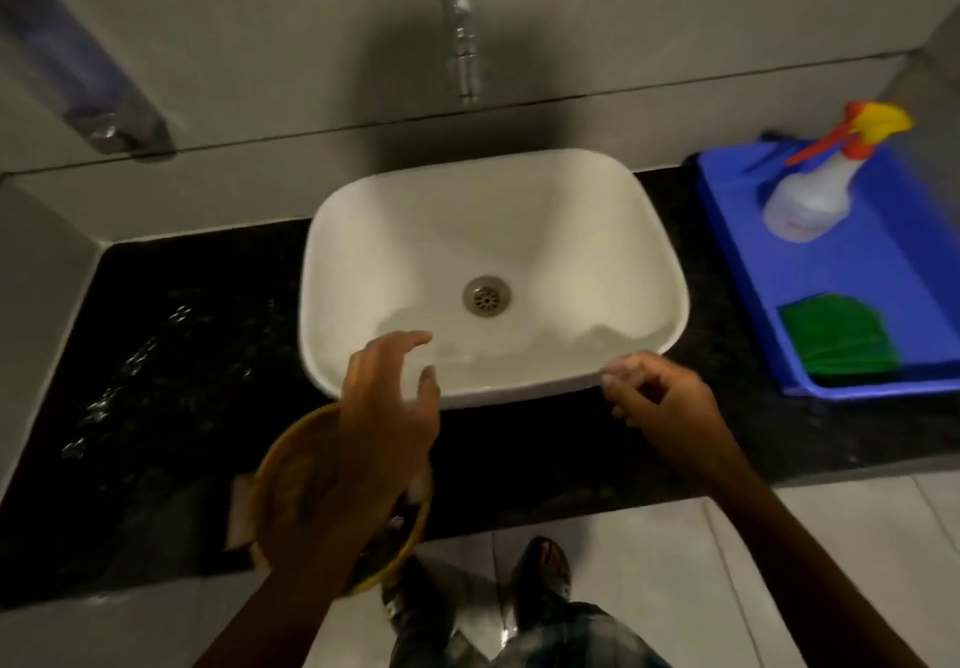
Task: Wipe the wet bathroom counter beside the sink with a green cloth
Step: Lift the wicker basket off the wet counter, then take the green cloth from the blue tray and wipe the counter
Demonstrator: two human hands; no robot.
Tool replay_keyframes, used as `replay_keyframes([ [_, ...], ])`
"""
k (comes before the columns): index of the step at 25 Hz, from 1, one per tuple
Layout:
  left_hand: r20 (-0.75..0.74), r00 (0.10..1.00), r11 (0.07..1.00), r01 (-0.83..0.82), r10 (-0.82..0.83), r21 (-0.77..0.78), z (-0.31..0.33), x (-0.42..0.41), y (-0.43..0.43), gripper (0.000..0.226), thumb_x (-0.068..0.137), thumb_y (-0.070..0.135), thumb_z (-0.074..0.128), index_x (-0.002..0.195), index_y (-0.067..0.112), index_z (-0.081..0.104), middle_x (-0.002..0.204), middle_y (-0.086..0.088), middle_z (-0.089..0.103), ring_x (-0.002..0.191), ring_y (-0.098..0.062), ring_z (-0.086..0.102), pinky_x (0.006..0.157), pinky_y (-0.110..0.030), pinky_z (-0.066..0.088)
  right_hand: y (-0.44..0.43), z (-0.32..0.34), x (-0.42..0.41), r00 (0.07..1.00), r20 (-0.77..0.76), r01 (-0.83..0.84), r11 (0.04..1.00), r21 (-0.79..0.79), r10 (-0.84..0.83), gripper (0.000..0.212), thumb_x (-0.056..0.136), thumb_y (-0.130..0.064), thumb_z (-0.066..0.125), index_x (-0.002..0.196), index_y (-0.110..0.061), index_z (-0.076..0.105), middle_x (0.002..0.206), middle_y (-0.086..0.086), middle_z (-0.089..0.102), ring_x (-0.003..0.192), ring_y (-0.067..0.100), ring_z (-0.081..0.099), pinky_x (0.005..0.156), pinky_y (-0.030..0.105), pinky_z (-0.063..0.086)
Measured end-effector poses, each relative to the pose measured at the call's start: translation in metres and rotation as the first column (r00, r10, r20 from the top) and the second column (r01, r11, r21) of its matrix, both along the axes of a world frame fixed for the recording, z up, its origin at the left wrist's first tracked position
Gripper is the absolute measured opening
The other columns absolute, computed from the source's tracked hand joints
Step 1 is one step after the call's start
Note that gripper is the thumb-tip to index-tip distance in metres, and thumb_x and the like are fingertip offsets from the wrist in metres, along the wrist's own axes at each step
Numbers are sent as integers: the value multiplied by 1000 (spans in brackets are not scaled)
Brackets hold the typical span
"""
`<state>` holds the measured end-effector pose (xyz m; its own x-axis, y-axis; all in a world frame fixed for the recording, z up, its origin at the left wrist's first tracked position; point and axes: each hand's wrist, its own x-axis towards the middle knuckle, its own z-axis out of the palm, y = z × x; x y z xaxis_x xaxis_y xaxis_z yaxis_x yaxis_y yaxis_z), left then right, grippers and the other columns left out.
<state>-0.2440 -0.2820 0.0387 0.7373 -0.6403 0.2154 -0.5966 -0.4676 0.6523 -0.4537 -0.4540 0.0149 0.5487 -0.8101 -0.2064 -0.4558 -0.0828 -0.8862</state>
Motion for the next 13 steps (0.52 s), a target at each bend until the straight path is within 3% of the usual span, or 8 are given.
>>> replay_keyframes([
  [2, 59, 969, 967, 245, -241, -74, 8, -36, -60, 30, 84, 11, 63, 113, 18, 60, 117, -3, 65, 109, -16, 53, 95, -24, 42, -47, 6, -42, 986, -17, 164, 984, -64, -165, 2, 82, -23, 71, 82, -23, 69, 70, 2, 68, 68, 18, 65, 72, 39, 54],
  [5, 114, 856, 841, 516, -504, -163, 18, -104, -145, 27, 84, 13, 60, 110, 17, 63, 112, -4, 65, 107, -19, 54, 94, -28, 45, -130, 10, -105, 902, -159, 362, 904, -229, -402, 4, 81, -18, 73, 80, -19, 68, 79, 7, 71, 83, 29, 68, 82, 40, 51],
  [7, 183, 756, 735, 654, -628, -179, 10, -142, -187, 27, 80, 10, 62, 107, 11, 66, 107, -9, 66, 103, -25, 57, 93, -33, 47, -173, -3, -138, 817, -329, 406, 877, -257, -474, 15, 81, -19, 72, 92, -8, 69, 94, 18, 73, 97, 35, 68, 89, 41, 49],
  [8, 188, 658, 641, 753, -729, -152, -11, -182, -228, 28, 79, 9, 63, 107, 8, 67, 107, -12, 67, 103, -28, 59, 93, -36, 47, -208, -24, -178, 736, -419, 464, 847, -260, -532, 25, 82, -21, 72, 100, -4, 68, 102, 22, 72, 103, 37, 66, 91, 40, 48],
  [9, 142, 529, 525, 849, -837, -68, -34, -223, -276, 30, 79, 9, 62, 110, 7, 66, 111, -13, 67, 107, -30, 59, 95, -38, 46, -240, -47, -219, 649, -492, 528, 809, -259, -581, 37, 82, -26, 72, 108, -2, 64, 110, 24, 69, 109, 38, 63, 93, 41, 46],
  [10, 89, 463, 470, 879, -882, 77, -42, -230, -281, 34, 81, 11, 60, 114, 6, 64, 118, -15, 65, 114, -32, 57, 100, -39, 44, -246, -61, -221, 641, -569, 469, 850, -242, -515, 50, 81, -33, 73, 117, -1, 59, 119, 26, 64, 114, 40, 59, 96, 43, 45],
  [13, -14, 349, 312, 854, -937, 418, -56, -253, -314, 45, 85, 17, 52, 128, 4, 51, 139, -18, 50, 132, -32, 41, 113, -39, 25, -267, -63, -209, 638, -673, 451, 890, -67, -374, 96, 73, -55, 73, 141, 0, 33, 144, 24, 43, 131, 39, 44, 107, 45, 39],
])
